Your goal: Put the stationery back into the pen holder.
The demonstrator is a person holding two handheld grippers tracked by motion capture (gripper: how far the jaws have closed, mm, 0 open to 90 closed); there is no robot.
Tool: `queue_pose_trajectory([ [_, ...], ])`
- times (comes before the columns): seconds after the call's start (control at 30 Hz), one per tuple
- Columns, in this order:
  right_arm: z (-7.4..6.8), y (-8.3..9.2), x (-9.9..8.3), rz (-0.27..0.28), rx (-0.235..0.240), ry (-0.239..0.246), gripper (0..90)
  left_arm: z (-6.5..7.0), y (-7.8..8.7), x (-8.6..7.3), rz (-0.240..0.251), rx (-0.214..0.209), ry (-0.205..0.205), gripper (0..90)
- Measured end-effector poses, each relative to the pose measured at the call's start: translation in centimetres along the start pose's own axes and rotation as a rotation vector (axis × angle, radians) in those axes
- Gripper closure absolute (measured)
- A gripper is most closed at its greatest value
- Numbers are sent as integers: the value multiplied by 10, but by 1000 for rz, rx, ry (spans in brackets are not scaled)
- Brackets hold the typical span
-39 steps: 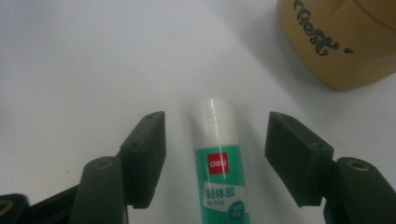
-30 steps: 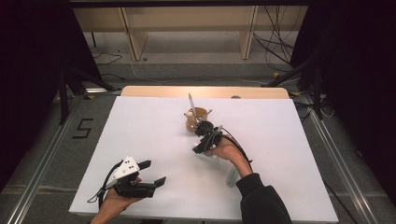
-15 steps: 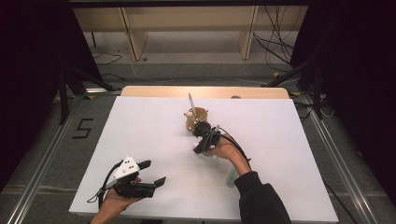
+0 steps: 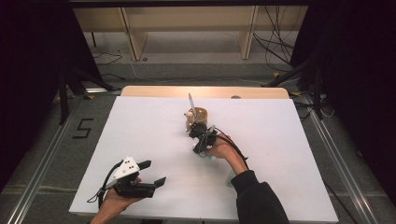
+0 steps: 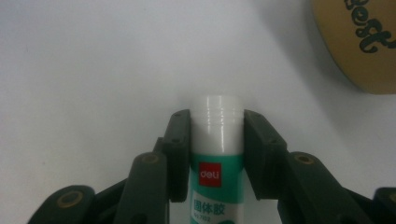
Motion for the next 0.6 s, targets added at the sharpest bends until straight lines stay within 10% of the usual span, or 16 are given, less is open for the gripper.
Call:
queue_pose_trajectory([
  [0.6,7,10,-7,46,10,-44,659,-1,0,0,0,6,0,159],
])
Point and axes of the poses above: each handheld gripper's, and its own axes: y roughly backward along the jaws, x roughly out of its top, z roughly to its right, the point moved 1 cm from there along -y, roughly forward along the jaws, and after that the axes turned 13 degrees about -x, right-handed, at the moved point
